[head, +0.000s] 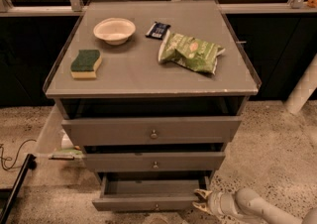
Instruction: Open bottom drawer
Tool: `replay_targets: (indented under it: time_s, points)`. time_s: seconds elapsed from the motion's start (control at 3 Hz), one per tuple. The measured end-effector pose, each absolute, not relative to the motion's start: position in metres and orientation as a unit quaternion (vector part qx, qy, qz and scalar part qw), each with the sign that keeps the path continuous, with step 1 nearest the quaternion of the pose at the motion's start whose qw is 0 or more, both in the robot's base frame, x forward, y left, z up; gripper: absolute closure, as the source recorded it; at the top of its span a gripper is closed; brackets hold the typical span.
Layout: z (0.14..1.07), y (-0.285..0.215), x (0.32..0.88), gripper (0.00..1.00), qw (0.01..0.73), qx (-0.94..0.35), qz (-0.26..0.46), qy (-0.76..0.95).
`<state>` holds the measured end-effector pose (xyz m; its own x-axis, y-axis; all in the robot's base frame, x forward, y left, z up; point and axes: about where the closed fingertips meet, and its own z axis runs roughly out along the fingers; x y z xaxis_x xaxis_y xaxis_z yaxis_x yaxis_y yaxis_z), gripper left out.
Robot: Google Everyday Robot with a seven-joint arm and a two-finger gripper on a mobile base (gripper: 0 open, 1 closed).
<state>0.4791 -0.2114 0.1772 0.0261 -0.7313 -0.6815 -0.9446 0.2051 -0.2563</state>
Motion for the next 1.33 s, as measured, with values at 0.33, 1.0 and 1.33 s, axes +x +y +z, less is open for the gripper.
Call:
replay_targets:
  time_s: [0.33, 1.0, 1.33]
  points:
    - [0.177, -0.211, 0.479, 0.57, 0.369, -0.614, 0.144, 0.683]
    - [0.159, -0.211, 0.484, 0.11, 0.352, -0.614, 0.157, 0.689]
    - [0.148, -0.210, 0.485, 0.00, 0.338, -0.613, 0.166, 0.694]
